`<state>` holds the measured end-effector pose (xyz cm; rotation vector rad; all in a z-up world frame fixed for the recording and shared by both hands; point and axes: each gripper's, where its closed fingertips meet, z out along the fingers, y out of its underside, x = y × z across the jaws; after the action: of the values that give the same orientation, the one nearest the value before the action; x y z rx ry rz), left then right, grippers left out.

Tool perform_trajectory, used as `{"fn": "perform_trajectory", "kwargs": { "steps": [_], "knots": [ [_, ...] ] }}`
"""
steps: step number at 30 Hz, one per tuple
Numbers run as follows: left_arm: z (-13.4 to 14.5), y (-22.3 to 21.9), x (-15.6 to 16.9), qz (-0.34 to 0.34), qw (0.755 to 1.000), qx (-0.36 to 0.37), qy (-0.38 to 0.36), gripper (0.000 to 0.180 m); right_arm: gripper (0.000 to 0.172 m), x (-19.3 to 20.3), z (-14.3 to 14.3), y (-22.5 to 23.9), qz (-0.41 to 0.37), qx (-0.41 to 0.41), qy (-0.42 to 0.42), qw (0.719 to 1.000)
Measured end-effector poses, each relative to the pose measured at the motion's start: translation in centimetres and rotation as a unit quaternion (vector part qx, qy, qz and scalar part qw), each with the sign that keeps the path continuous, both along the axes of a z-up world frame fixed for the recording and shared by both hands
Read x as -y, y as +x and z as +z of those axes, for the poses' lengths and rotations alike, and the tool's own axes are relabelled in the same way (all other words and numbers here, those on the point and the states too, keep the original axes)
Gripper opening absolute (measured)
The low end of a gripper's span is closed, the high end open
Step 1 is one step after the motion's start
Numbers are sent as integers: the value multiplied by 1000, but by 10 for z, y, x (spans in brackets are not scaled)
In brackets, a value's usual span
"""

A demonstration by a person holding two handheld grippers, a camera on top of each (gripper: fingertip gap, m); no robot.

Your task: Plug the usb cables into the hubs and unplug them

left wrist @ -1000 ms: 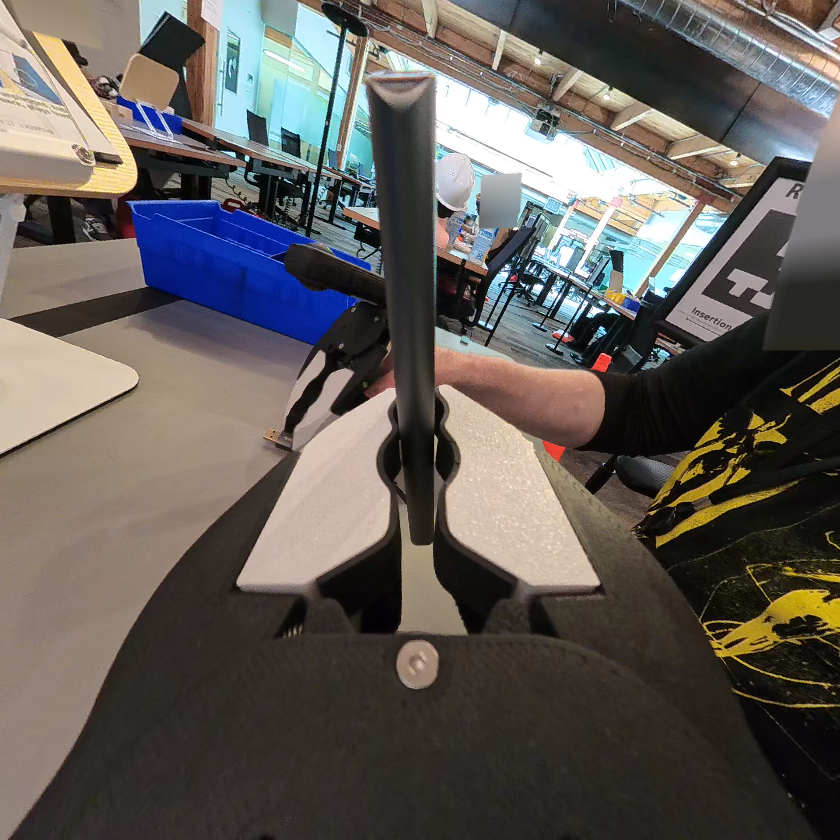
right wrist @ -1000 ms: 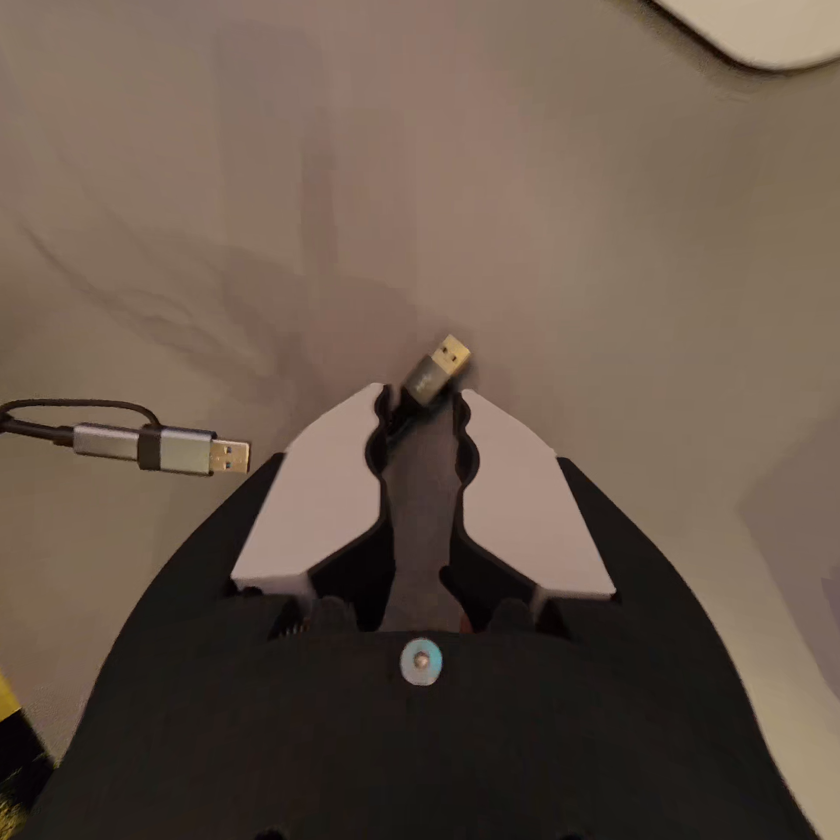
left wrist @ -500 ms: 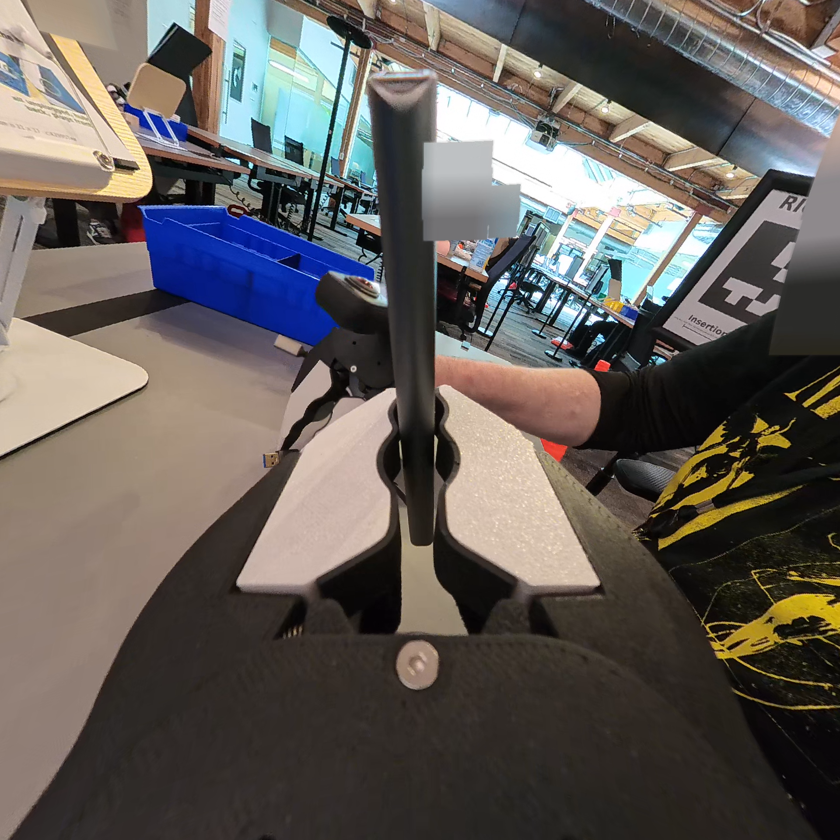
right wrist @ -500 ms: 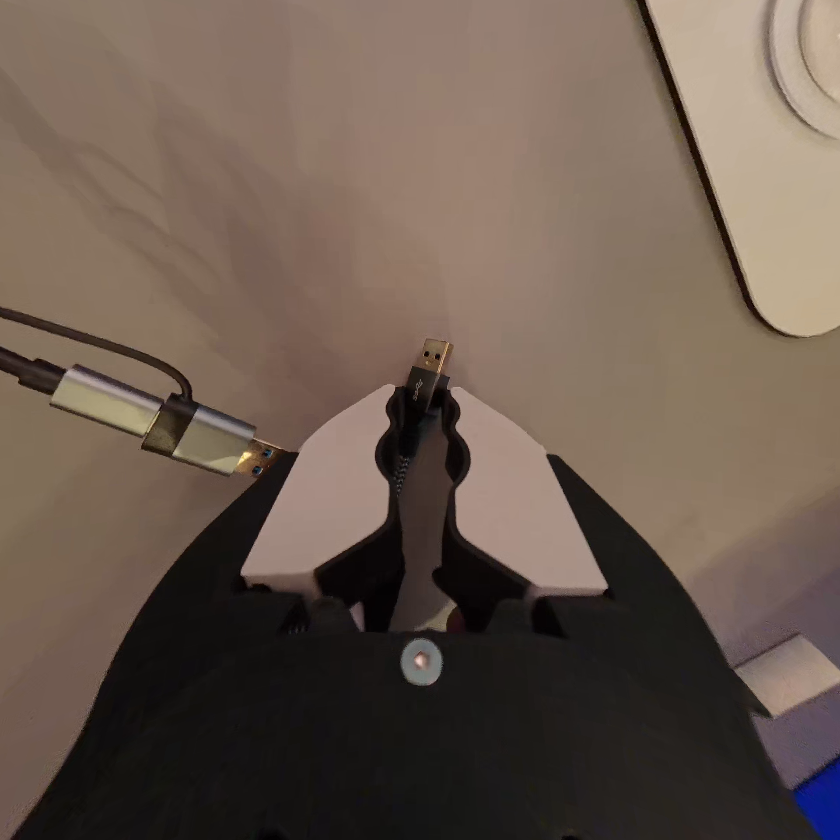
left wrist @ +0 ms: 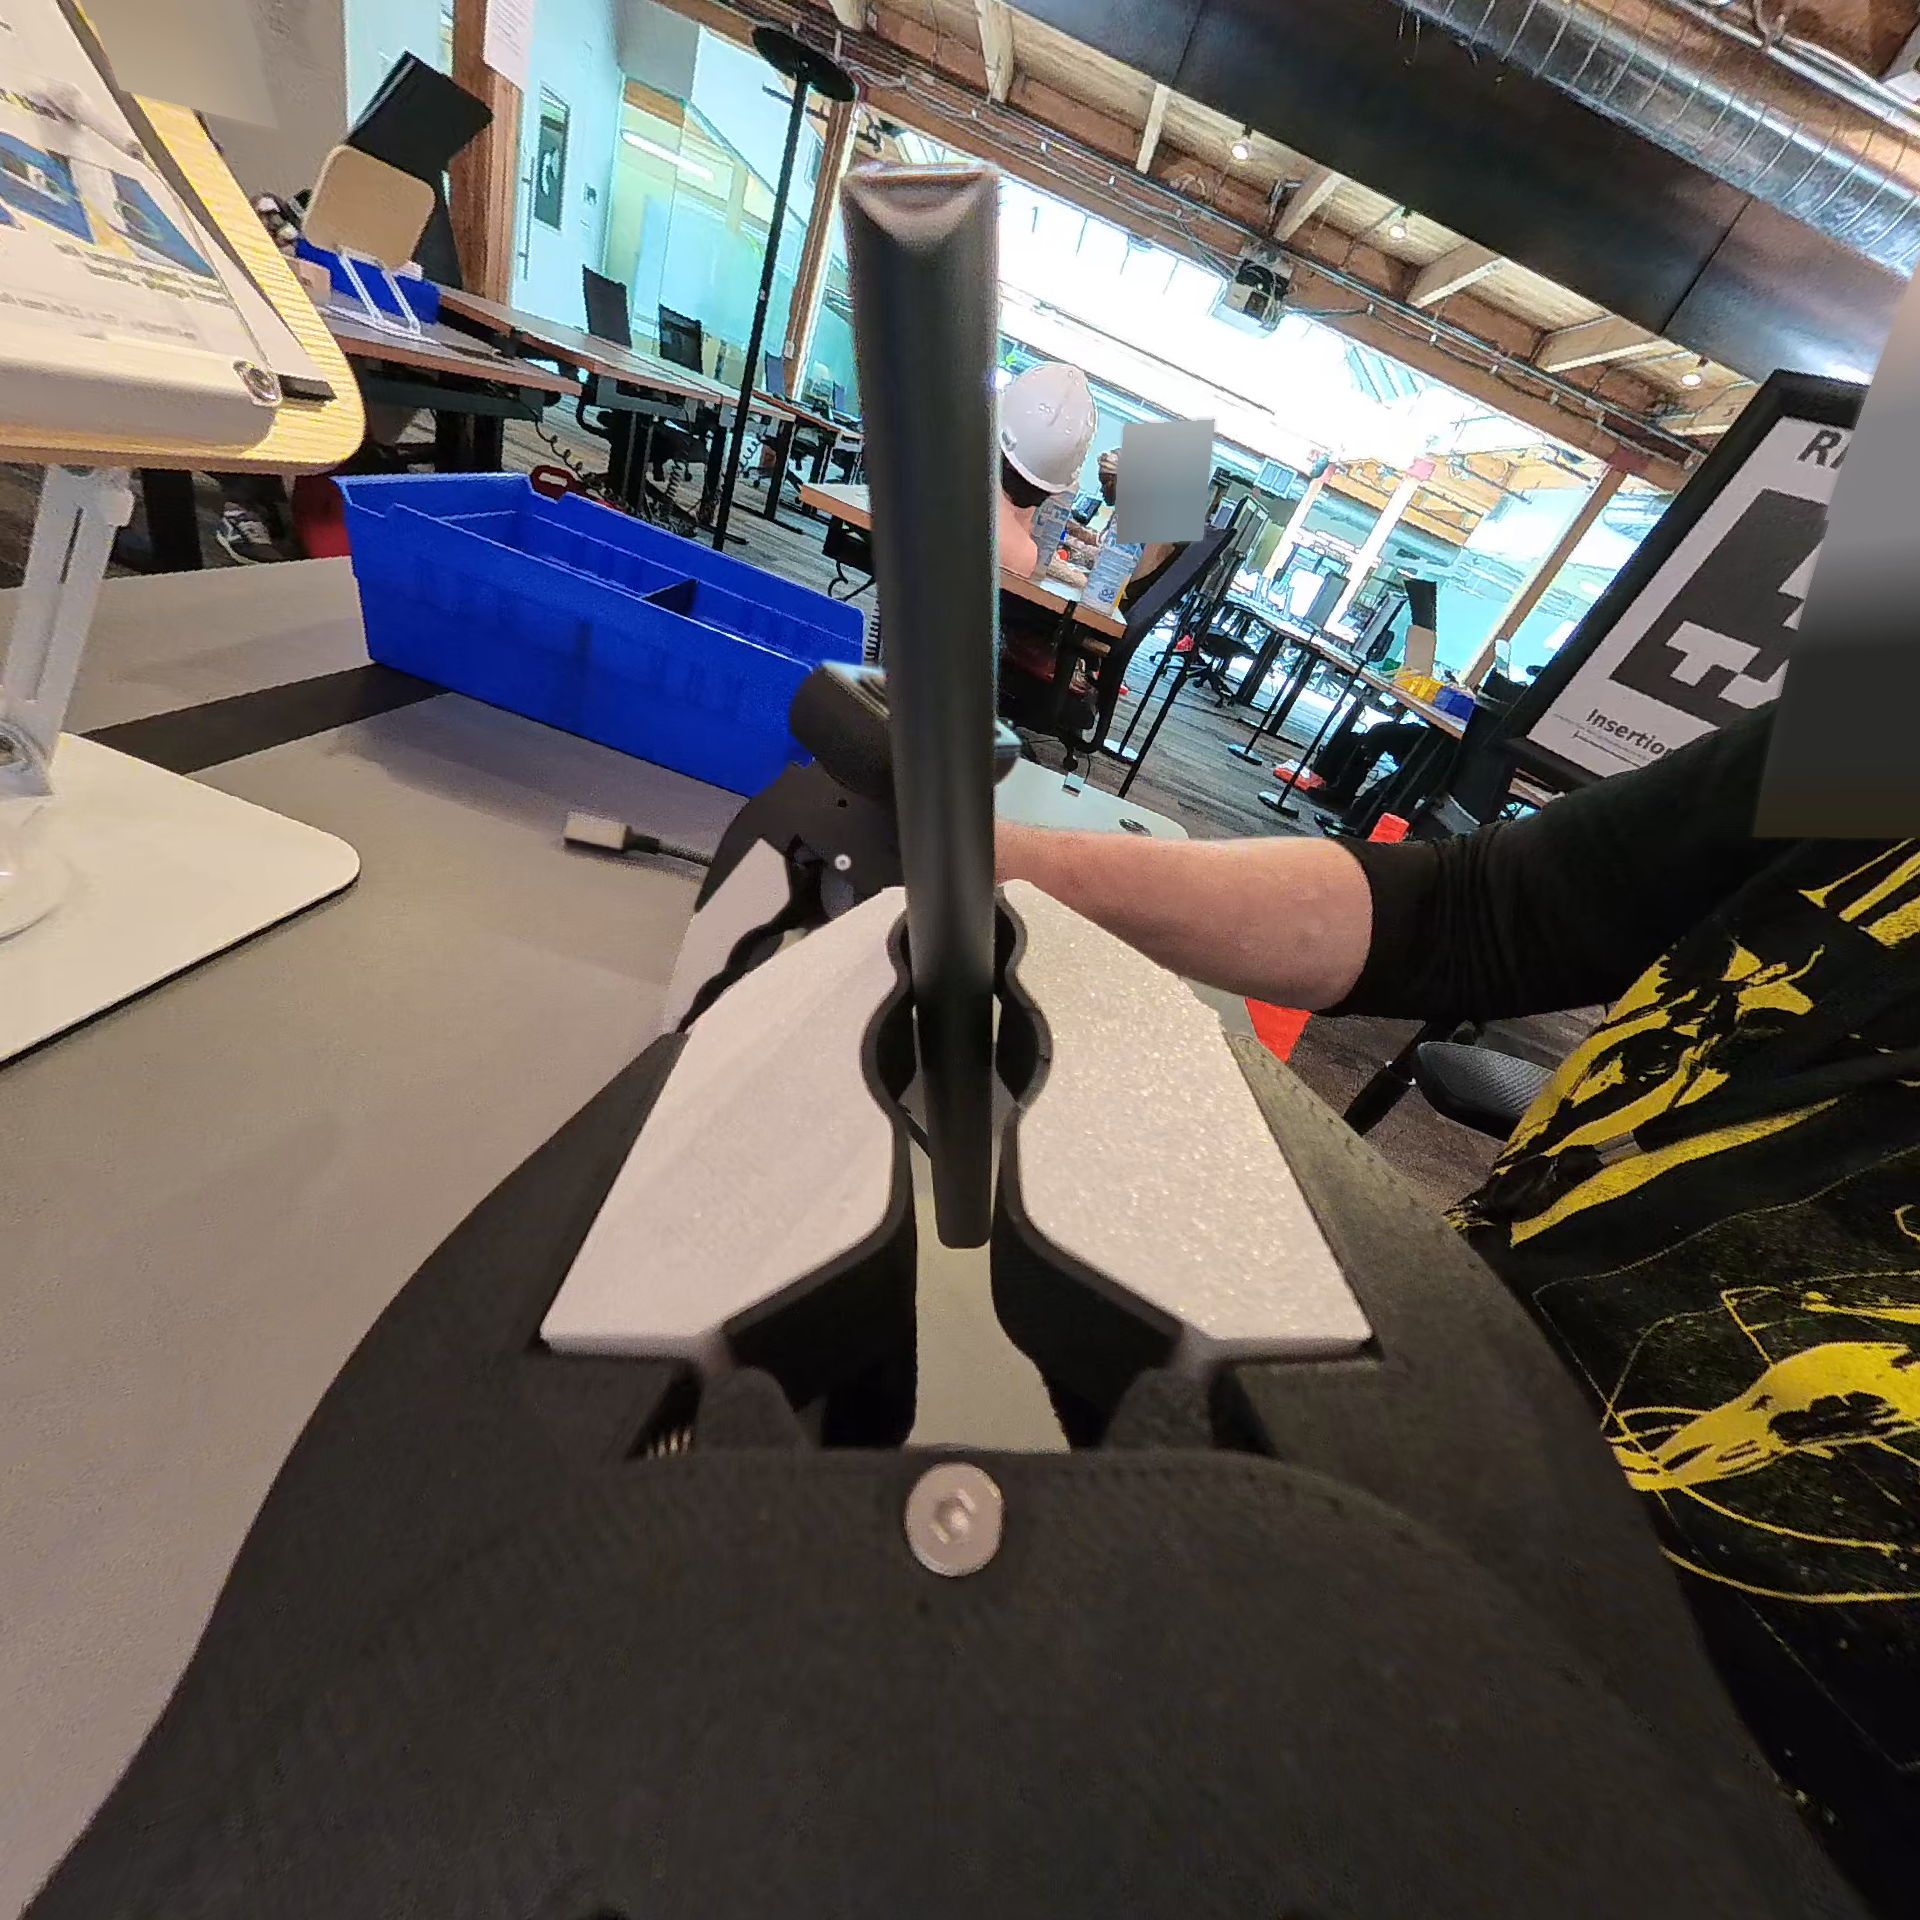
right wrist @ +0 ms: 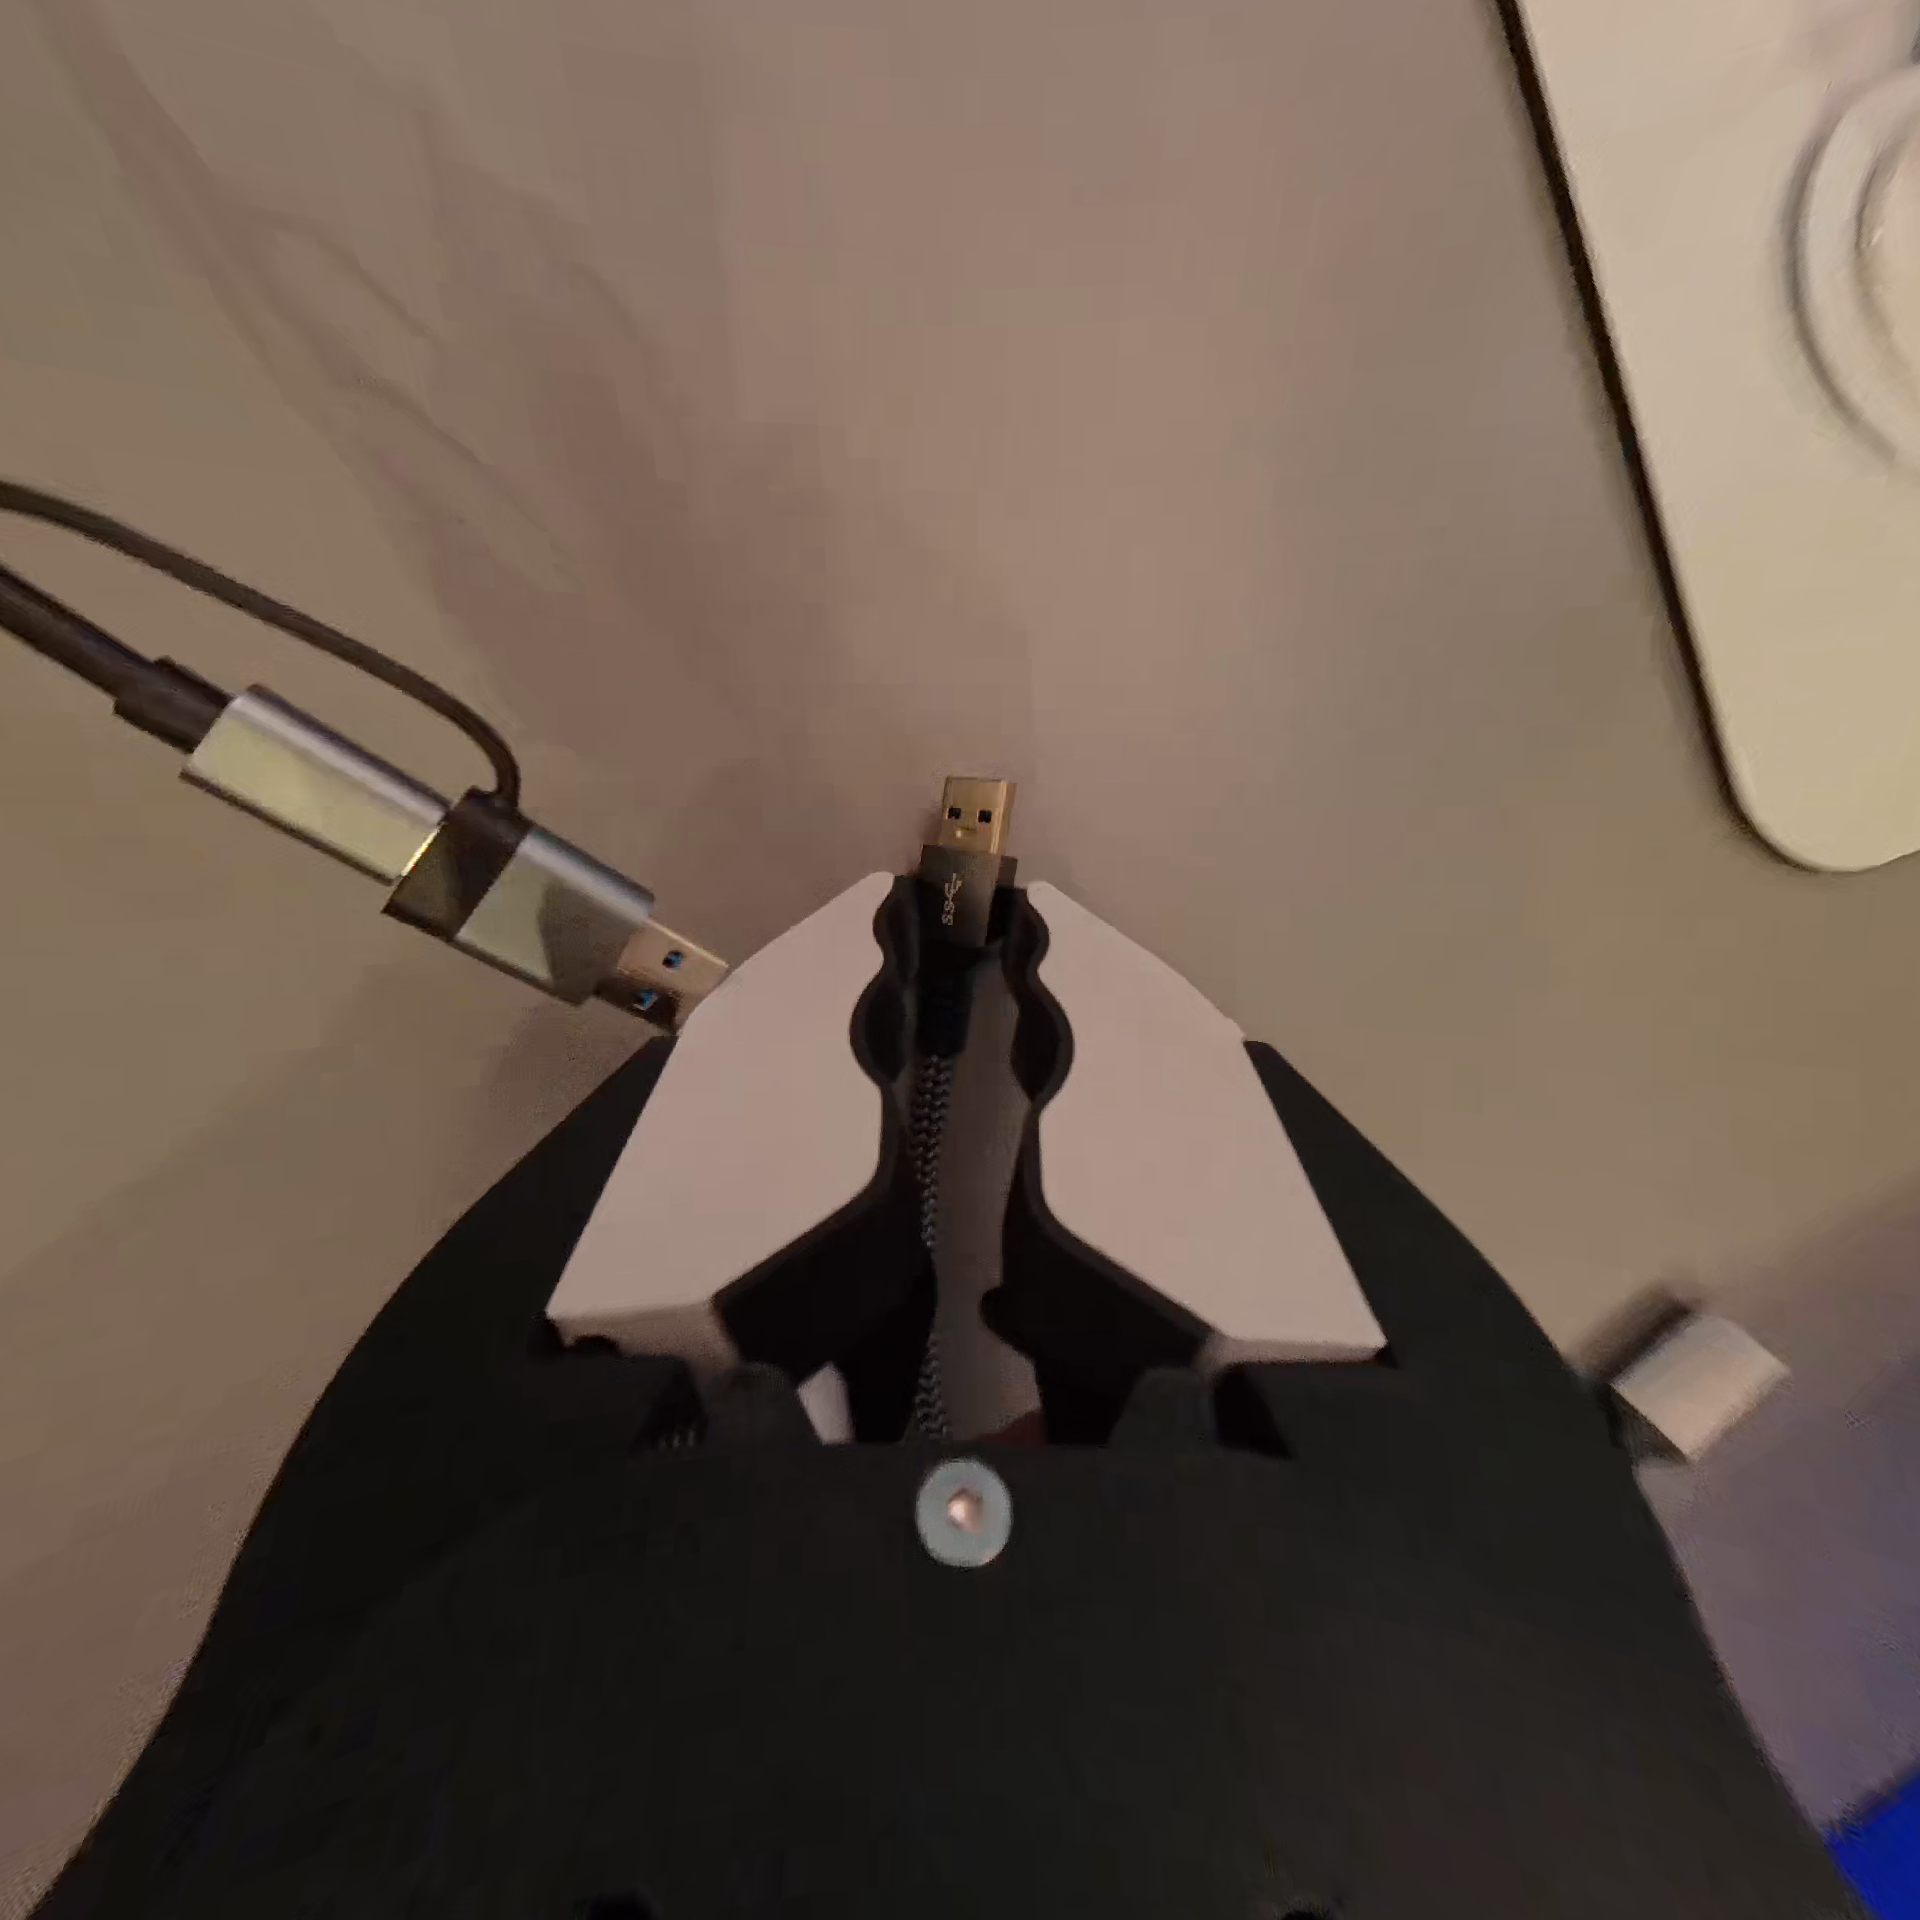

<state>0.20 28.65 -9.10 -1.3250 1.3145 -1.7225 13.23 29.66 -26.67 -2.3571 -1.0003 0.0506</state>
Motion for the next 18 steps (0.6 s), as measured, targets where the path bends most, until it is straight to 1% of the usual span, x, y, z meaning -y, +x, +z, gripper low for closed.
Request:
{"fn": "perform_trajectory", "kwargs": {
  "steps": [2,4,6,8,10,15,18],
  "knots": [
    [0,0,-1,1,1000,1,0,11,16,0,1,3,36,65,22,997],
    [1,-1,-1,-1,1000,2,0,11,16,2,2,2,64,88,29,994],
    [-1,-1,-2,-1,1000,-4,2,11,16,1,8,2,67,80,41,994],
    [-3,-1,-3,1,1000,-9,2,11,15,-1,18,3,61,53,52,995],
    [-5,-2,-5,2,1000,-16,-4,11,16,0,29,6,63,45,57,995],
    [-13,4,-1,-12,999,-44,-19,11,16,10,73,-7,98,6,80,992],
    [-17,12,11,-29,998,-50,-21,11,15,17,102,-30,135,16,99,986]
  ]
}}
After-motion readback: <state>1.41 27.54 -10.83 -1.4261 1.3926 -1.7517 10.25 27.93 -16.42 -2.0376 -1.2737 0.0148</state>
